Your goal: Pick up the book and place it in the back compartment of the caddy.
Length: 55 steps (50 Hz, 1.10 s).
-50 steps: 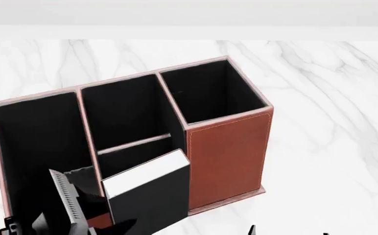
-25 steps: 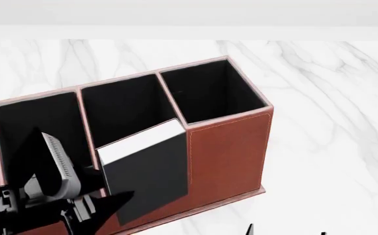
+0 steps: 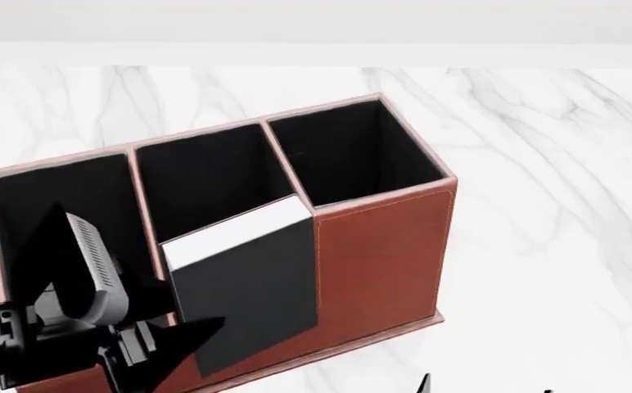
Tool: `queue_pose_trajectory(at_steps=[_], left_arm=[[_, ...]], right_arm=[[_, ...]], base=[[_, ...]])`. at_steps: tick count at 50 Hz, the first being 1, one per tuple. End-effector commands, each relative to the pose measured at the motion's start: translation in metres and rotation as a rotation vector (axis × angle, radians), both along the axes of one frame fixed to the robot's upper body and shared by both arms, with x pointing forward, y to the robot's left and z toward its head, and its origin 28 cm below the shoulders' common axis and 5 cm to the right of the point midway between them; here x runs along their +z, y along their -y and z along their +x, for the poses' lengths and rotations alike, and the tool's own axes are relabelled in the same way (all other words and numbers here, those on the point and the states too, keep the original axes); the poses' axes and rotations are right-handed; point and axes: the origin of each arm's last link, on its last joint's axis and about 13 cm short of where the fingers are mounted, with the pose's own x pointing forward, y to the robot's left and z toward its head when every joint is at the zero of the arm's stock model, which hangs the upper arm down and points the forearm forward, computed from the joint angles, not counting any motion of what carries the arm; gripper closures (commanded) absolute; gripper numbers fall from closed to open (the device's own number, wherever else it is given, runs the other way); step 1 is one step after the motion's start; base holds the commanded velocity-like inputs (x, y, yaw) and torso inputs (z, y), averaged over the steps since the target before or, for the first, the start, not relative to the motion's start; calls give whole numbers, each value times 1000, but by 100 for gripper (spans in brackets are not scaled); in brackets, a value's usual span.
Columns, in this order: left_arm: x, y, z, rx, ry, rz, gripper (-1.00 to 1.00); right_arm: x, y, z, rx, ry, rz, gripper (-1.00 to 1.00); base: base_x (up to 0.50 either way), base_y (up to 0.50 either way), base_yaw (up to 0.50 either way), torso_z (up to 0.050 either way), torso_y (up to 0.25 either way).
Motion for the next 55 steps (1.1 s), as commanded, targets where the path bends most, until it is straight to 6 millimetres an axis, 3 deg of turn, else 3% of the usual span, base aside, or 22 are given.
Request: queue_pose_trajectory(at_steps=[1, 9, 24, 55], left_arm=[[19, -3, 5, -53, 0, -68, 100], [21, -7, 13, -140, -58, -73, 100], [28, -10, 28, -166, -96, 82, 100], [26, -20, 47, -129, 36, 66, 100]], right_arm=[[0, 1, -1, 11, 22, 19, -100], [-1, 0, 0, 18, 24, 19, -100], [-3, 0, 2, 27, 18, 17, -100], [-5, -1, 4, 27, 10, 10, -100]], base=[[0, 0, 0, 0, 0], [0, 0, 0, 0, 1], [0, 0, 0, 0, 1], [0, 0, 0, 0, 1]])
